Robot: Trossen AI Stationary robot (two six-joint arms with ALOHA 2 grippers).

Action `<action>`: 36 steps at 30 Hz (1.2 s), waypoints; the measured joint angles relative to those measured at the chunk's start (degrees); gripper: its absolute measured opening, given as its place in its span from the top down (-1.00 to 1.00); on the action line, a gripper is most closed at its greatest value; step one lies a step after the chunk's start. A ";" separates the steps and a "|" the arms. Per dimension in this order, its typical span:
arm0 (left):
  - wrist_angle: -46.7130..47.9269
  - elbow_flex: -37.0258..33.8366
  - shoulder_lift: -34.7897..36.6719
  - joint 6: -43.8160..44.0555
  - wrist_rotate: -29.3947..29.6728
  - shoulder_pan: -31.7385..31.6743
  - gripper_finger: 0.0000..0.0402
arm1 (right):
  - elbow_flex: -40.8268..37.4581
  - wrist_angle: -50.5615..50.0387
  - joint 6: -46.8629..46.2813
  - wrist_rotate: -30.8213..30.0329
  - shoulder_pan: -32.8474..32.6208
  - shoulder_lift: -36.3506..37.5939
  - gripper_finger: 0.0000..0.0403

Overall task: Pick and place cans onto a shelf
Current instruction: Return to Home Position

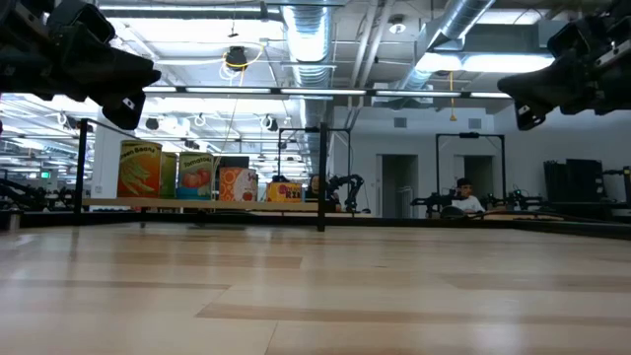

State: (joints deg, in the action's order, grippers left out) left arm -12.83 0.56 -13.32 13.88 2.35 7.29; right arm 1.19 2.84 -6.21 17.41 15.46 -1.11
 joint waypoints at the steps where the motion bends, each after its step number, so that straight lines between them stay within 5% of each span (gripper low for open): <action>1: 0.33 0.00 0.00 -0.34 0.00 0.00 0.72 | 0.00 -0.24 0.04 -0.42 0.02 0.08 0.84; 13: 12.78 0.46 -0.42 -0.05 -0.61 0.00 0.72 | 0.02 -0.86 -13.40 -2.43 0.02 -0.82 0.84; 36: 13.43 0.73 -0.44 0.08 -0.48 0.00 0.72 | -0.09 -0.66 -13.87 -2.51 0.02 -0.82 0.84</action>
State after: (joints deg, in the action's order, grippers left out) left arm 0.60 1.29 -13.76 13.96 1.87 7.29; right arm 1.10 2.17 -20.08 14.90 15.49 -1.93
